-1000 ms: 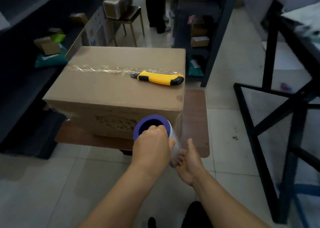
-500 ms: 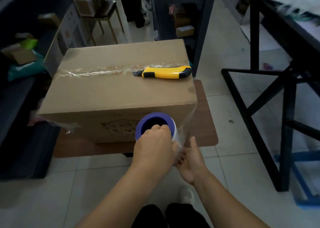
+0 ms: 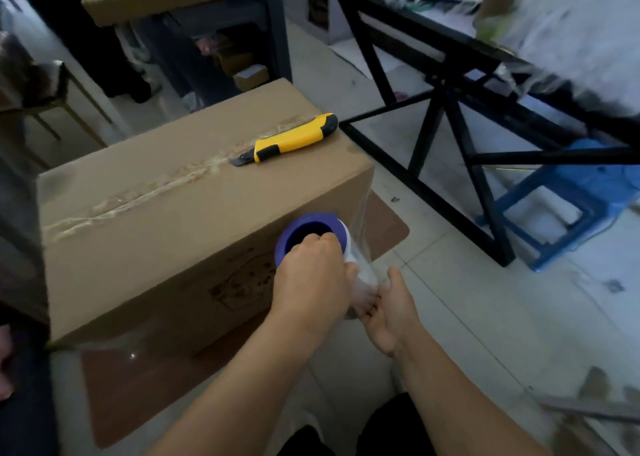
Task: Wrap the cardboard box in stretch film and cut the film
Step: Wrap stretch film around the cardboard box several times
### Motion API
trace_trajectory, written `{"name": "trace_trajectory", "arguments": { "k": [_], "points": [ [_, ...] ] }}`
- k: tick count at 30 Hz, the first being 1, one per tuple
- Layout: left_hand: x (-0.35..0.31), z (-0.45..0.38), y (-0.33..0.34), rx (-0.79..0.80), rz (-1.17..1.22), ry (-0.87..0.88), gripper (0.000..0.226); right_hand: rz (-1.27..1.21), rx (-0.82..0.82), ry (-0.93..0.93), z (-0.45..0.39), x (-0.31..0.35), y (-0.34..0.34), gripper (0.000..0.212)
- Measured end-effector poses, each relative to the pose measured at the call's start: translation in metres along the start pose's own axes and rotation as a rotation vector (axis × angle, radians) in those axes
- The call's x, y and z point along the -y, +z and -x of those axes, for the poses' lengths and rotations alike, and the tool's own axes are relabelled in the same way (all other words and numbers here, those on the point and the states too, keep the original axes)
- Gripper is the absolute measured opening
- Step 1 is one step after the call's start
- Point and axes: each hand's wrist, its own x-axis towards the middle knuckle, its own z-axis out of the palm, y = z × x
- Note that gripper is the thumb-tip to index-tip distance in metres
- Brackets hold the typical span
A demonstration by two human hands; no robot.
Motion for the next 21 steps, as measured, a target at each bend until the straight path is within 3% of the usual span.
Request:
{"name": "trace_trajectory", "arguments": {
  "k": [8, 21],
  "points": [
    [0.024, 0.018, -0.009, 0.031, -0.009, 0.075, 0.024, -0.074, -0.053, -0.073, 0.021, -0.041, 0.016, 0.074],
    [0.058, 0.048, -0.012, 0.034, -0.032, 0.148, 0.024, -0.205, -0.085, -0.165, 0.045, -0.091, 0.024, 0.062]
  ]
}}
